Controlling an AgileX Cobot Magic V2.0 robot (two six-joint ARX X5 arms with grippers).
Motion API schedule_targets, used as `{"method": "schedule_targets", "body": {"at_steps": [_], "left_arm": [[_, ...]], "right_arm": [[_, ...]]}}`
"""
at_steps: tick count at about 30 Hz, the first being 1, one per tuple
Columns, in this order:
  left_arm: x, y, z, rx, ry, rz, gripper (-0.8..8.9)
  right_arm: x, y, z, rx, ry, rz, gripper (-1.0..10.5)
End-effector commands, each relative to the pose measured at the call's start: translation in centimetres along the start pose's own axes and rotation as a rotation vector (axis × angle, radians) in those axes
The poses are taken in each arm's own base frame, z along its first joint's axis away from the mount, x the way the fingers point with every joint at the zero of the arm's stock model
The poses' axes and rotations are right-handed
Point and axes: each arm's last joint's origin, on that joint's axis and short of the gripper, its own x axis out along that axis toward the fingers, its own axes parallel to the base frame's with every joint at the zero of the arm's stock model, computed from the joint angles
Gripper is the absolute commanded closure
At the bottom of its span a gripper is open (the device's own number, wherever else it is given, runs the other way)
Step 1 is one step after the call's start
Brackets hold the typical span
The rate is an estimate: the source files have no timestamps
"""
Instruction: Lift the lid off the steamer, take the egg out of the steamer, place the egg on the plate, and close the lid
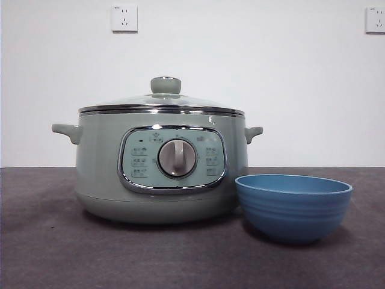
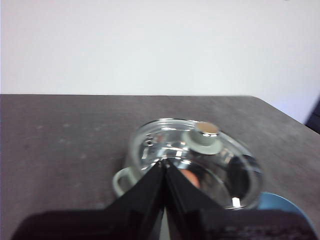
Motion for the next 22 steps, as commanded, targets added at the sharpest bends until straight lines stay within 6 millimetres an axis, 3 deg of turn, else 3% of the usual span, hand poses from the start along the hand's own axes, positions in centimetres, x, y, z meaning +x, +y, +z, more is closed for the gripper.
{"method": "schedule_targets", "body": {"at_steps": [1,9,14,22], "left_arm": [[0.4,-0.2,1.5,0.040,0.056,-0.067,8.21],[1.6,-0.4,4.0,0.034,0.258,-0.206,8.21],[2.2,-0.3,4.4,0.030,0.355,-0.233,8.21],[2.5,-0.3,4.5,0.022,0.349,-0.239,7.80]], "right_arm": [[0.4,0.5,2.1,-0.080,0.078,0.064,9.6],[1.9,1.3,5.9,-0.120,0.336,0.178,9.6],[2.6,1.7,5.9,-0.127,0.445,0.225,9.6],[2.9,2.0,5.8,-0.138,0.459,0.248,9.0]]}}
